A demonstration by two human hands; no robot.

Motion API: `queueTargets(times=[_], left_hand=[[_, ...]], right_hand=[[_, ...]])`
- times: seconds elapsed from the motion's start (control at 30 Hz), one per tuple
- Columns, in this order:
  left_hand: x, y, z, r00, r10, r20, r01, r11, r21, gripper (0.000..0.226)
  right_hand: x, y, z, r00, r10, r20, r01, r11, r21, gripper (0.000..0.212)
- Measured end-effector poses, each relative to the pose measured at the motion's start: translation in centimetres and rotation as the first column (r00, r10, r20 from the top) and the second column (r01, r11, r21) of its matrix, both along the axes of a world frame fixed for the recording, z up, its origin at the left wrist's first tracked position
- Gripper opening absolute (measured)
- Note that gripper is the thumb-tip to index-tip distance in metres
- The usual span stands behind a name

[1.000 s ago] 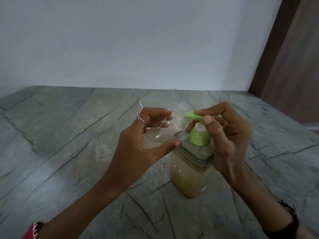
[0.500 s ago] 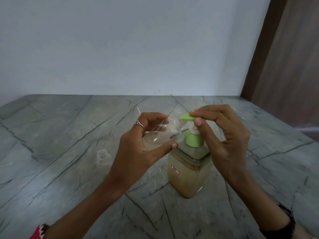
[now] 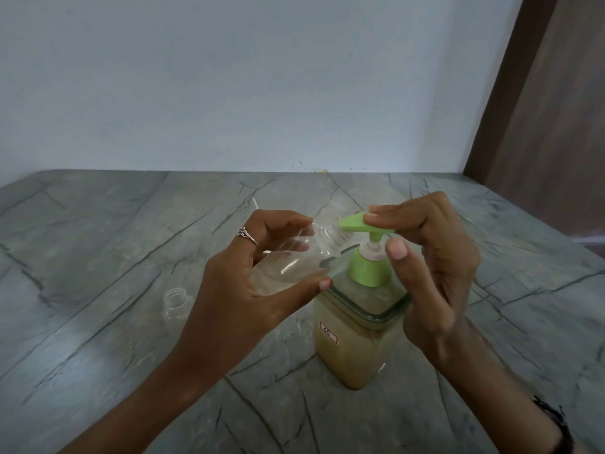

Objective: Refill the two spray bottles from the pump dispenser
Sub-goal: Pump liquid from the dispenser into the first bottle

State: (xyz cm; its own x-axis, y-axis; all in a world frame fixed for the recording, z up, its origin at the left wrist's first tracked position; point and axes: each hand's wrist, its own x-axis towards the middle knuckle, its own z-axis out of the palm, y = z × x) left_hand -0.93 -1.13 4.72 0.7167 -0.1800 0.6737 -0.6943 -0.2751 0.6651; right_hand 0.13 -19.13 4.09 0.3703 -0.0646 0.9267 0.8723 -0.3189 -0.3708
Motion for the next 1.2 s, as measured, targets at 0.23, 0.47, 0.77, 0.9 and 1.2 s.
queueTargets(times=[0.23, 0.47, 0.77, 0.9, 1.2], left_hand=[[0.1, 0.0, -0.2, 1.0, 0.012, -0.007, -0.012, 0.999, 0.051, 0.05], [0.0, -0.2, -0.1, 0.999, -0.023, -0.033, 0.022, 1.0, -0.007, 0.047], [-0.1, -0.2, -0.1, 0.999, -0.044, -0.014, 0.043, 0.999, -0.03, 0.047], [-0.1, -0.2, -0.1, 0.998, -0.046, -0.037, 0.044, 0.998, -0.039, 0.049], [0.1, 0.0, 0.0, 0.995, -0.081, -0.054, 0.081, 0.997, -0.01, 0.047]], right_hand=[[0.1, 0.5, 0.2, 0.997, -0.066, -0.035, 0.067, 0.998, 0.021, 0.026], [0.0, 0.4, -0.5, 0.998, -0.056, -0.016, 0.055, 0.998, -0.005, 0.016], [0.0, 0.4, -0.2, 0.999, -0.022, -0.034, 0.022, 1.0, 0.0, 0.017], [-0.1, 0.5, 0.1, 0.998, -0.035, -0.061, 0.035, 0.999, -0.001, 0.012], [-0.1, 0.7, 0.5, 0.993, -0.103, -0.052, 0.102, 0.995, -0.018, 0.014]])
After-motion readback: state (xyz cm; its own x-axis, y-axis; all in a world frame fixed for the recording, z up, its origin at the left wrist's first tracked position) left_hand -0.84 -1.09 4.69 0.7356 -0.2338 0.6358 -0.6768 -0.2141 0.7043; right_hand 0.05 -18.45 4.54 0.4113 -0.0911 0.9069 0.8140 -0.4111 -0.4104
